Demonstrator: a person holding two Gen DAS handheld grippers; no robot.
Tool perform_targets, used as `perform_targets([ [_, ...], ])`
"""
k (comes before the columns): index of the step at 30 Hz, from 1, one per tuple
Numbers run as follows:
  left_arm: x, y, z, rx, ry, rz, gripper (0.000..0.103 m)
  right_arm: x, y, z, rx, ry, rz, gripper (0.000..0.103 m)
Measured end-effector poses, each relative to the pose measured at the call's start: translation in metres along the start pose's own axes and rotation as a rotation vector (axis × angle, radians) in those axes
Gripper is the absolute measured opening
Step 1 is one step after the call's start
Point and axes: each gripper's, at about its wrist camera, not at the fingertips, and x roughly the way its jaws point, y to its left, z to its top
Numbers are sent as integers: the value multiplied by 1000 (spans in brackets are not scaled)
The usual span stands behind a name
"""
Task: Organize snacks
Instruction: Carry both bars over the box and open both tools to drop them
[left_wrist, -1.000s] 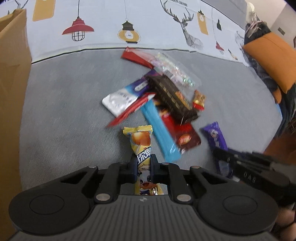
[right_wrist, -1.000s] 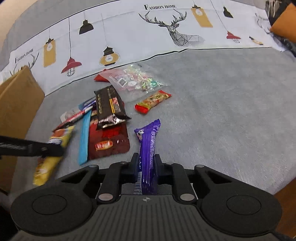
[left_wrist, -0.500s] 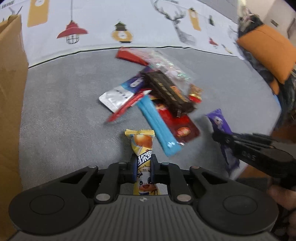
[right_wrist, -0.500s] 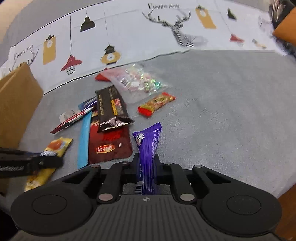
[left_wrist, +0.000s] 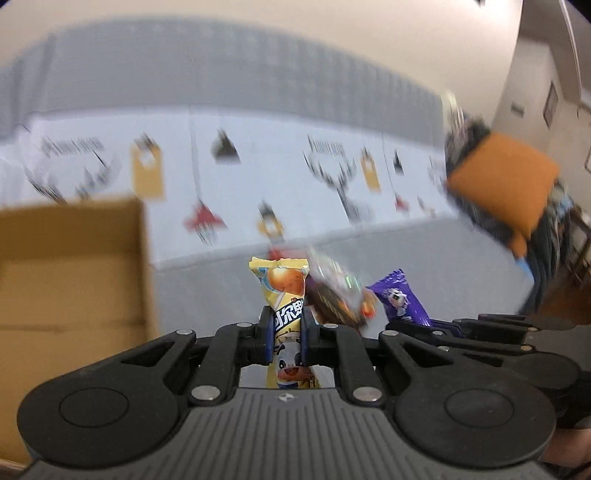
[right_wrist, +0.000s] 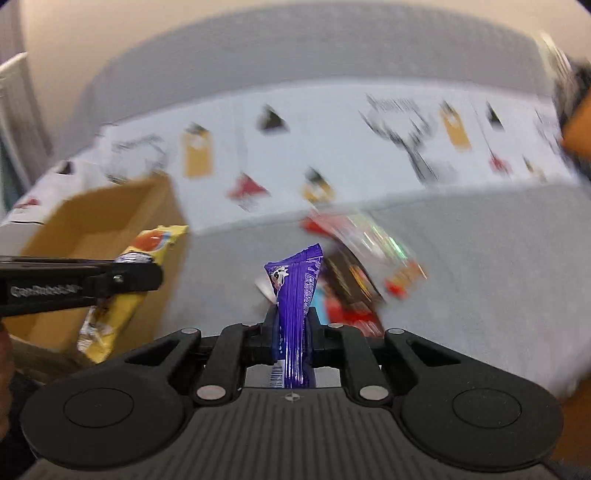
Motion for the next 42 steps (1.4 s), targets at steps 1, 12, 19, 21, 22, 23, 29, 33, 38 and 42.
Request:
perform_targets([
  [1,-13,6,6,-8,-37,15,14,-5,12,11,-12,-18,23,14],
  [12,-125,71,38,-88,-295,130,14,-42,138,91,-211,-153,269,14],
  [19,-122,121,19,-155,-249,209,14,-13,189,90,-276,-110,322,14],
  [21,-112,137,9,-179,-210,227,14,4,200,87,-256,-70,337,14],
  [22,-106,144,4,-196,-186,234,14,13,204,85,-246,-48,342,14],
  [23,-98,152,-2,-215,-150,245,14,22,208,81,-240,-24,342,14],
  [29,-48,193,-31,-274,19,276,14,71,230,56,-260,89,314,14],
  [33,-24,214,-44,-282,87,288,14,104,230,39,-262,160,279,14],
  [38,-11,222,-57,-281,137,269,14,134,230,19,-273,242,249,14],
  [42,-3,225,-64,-280,166,278,14,149,232,6,-300,288,236,14],
])
